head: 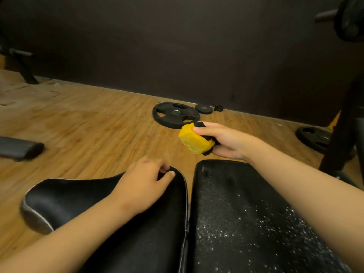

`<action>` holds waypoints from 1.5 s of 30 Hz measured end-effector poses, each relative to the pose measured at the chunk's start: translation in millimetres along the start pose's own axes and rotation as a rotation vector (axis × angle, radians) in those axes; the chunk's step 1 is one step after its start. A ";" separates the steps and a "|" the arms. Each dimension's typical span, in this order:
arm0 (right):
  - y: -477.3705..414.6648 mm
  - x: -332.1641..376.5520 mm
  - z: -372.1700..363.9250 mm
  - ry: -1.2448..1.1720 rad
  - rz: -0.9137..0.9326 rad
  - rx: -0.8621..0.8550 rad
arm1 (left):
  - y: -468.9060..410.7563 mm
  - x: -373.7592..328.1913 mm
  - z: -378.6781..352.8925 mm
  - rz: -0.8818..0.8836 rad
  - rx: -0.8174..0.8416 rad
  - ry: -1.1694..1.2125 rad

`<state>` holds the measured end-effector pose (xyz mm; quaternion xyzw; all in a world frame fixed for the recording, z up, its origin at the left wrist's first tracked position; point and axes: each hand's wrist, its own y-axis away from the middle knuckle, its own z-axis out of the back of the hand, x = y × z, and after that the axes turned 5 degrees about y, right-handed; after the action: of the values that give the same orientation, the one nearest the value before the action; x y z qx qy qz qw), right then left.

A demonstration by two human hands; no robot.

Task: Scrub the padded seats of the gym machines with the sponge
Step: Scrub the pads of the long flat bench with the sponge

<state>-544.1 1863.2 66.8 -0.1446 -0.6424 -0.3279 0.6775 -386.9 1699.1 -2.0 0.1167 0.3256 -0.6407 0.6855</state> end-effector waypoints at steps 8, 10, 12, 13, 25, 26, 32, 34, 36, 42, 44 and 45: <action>-38.5 -8.8 -95.3 -0.083 -0.038 -0.067 | 37.1 80.7 68.8 0.215 -0.023 -0.192; -51.0 -17.5 -117.6 -0.088 -0.028 -0.105 | 36.8 80.6 67.5 0.235 -0.009 -0.201; -61.1 -25.5 -137.7 -0.030 0.023 -0.137 | 36.0 79.7 64.4 0.235 -0.020 -0.252; -65.3 -29.4 -146.1 0.013 0.050 -0.140 | 36.6 80.3 63.4 0.235 -0.035 -0.275; -38.5 -50.9 -80.9 0.710 0.097 -0.484 | 41.8 89.5 59.8 0.168 -0.120 -0.211; -36.7 -50.5 -80.2 0.750 0.113 -0.509 | 41.8 89.7 59.1 0.165 -0.124 -0.212; -18.6 -44.2 -106.4 0.775 0.214 -0.258 | 41.3 89.8 58.6 0.163 -0.131 -0.212; -18.2 -47.7 -97.6 0.871 0.207 -0.357 | 41.8 88.8 58.8 0.166 -0.134 -0.216; -20.0 -50.9 -87.4 0.931 0.170 -0.503 | 42.1 87.8 58.9 0.166 -0.134 -0.221; -21.5 -53.9 -136.0 0.773 0.323 -0.307 | 40.9 87.2 57.9 0.166 -0.146 -0.234; -30.1 -49.3 -144.0 0.842 0.362 -0.287 | 41.0 86.7 58.9 0.172 -0.131 -0.234; -36.2 -46.5 -142.8 0.857 0.359 -0.315 | 41.3 86.0 59.4 0.173 -0.126 -0.233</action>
<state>-454.3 1760.1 -5.3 -0.2059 -0.2134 -0.3292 0.8965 -332.6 1602.0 -18.6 0.0260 0.2723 -0.5669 0.7771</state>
